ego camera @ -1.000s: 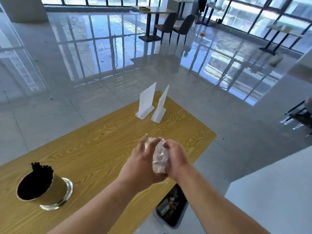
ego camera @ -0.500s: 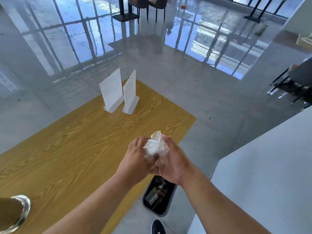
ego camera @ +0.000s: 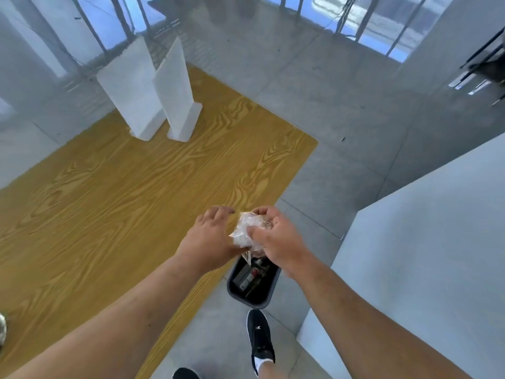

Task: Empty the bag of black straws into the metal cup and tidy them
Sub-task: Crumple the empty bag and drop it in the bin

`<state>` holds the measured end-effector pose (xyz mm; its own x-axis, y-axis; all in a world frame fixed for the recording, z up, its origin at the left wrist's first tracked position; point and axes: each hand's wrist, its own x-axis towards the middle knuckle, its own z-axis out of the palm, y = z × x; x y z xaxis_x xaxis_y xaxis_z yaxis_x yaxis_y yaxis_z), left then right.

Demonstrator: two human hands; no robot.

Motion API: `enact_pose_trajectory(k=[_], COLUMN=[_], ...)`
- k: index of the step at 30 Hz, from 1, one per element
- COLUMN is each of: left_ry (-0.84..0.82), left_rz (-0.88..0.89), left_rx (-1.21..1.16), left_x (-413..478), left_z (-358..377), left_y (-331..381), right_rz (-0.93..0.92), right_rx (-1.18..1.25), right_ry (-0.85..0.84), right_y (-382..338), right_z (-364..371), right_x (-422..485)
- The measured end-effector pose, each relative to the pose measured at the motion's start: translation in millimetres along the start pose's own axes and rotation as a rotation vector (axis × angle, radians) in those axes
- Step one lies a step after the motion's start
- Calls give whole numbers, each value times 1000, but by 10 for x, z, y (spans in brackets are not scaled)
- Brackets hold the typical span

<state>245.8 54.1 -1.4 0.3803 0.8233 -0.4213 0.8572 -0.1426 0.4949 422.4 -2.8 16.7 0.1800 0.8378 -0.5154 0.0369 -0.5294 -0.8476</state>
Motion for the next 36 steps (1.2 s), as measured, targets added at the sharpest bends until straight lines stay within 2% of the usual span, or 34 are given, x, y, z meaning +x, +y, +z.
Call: enact_pose_trajectory(k=[4, 9, 13, 20, 27, 32, 36], left_ry=[-50, 39, 140, 225, 224, 222, 237], left_rz=[-4, 20, 26, 136, 148, 144, 148], left_rx=[178, 287, 343, 422, 415, 405, 400], left_x=[205, 446, 725, 1049, 1041, 1031, 1027], left_z=[262, 609, 737, 737, 723, 717, 720], left_y=[-234, -371, -247, -180, -169, -151, -147], right_rz=[-60, -19, 32, 196, 349, 374, 326], right_rx=[-177, -288, -268, -393, -529, -621, -770], right_ry=[139, 199, 194, 113, 31, -45, -67], right_y=[325, 766, 1148, 1763, 2489, 2993, 3334], right_z=[-131, -318, -338, -291, -132, 21, 152], right_x=[206, 464, 650, 991, 1504, 1812, 1940])
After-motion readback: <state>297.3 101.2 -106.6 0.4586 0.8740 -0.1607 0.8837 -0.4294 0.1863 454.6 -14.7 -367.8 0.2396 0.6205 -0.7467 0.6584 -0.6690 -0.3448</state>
